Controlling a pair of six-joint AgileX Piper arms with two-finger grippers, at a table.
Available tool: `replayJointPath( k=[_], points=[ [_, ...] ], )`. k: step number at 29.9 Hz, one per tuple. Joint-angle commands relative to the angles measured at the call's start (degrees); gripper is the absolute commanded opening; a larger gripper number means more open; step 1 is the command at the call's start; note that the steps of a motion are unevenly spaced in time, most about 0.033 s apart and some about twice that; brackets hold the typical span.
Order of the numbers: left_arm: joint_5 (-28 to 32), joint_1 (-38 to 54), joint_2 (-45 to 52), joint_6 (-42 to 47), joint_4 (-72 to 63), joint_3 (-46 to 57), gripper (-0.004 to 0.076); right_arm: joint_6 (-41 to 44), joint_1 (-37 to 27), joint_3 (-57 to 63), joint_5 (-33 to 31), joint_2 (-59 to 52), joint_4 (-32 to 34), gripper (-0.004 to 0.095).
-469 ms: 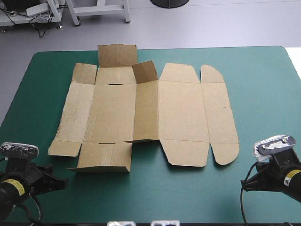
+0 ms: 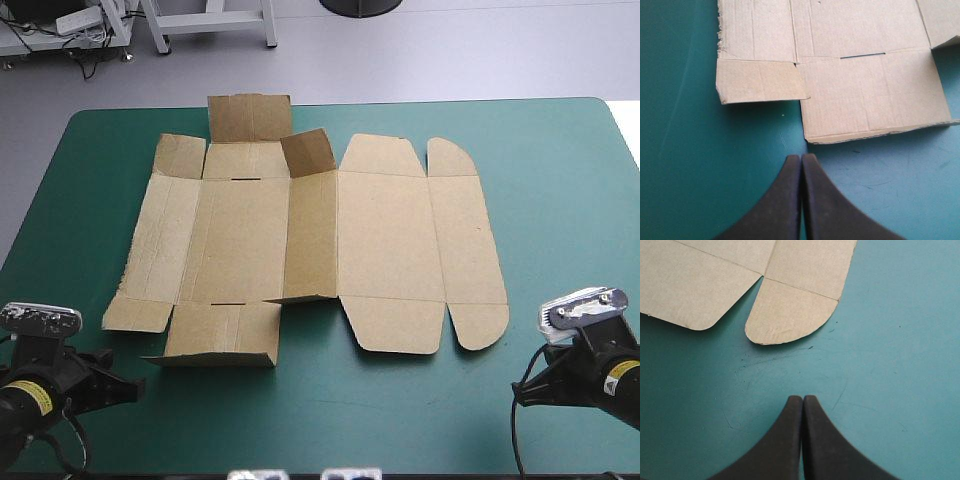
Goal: Fold the box
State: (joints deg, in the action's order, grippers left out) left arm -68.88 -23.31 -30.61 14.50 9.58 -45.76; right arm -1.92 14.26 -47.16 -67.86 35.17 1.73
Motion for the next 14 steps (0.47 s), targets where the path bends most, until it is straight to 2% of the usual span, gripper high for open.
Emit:
replayJointPath(
  k=[1, 9, 14],
  points=[
    [2.8, -0.1, -0.3, 0.1, 0.5, -1.3, -0.001, -0.3, 0.0, -1.2, 2.5, 0.1, 0.1, -0.0013],
    [3.2, -0.1, -0.8, 1.3, -1.6, -1.3, -0.001, -0.3, 0.0, -1.2, 2.5, 0.1, 0.0, -0.0013],
    [8.5, -0.1, -5.4, 0.9, -0.7, -1.3, -0.0009, -0.3, 0.0, -1.2, 2.5, 0.1, -0.1, -0.0013]
  ],
)
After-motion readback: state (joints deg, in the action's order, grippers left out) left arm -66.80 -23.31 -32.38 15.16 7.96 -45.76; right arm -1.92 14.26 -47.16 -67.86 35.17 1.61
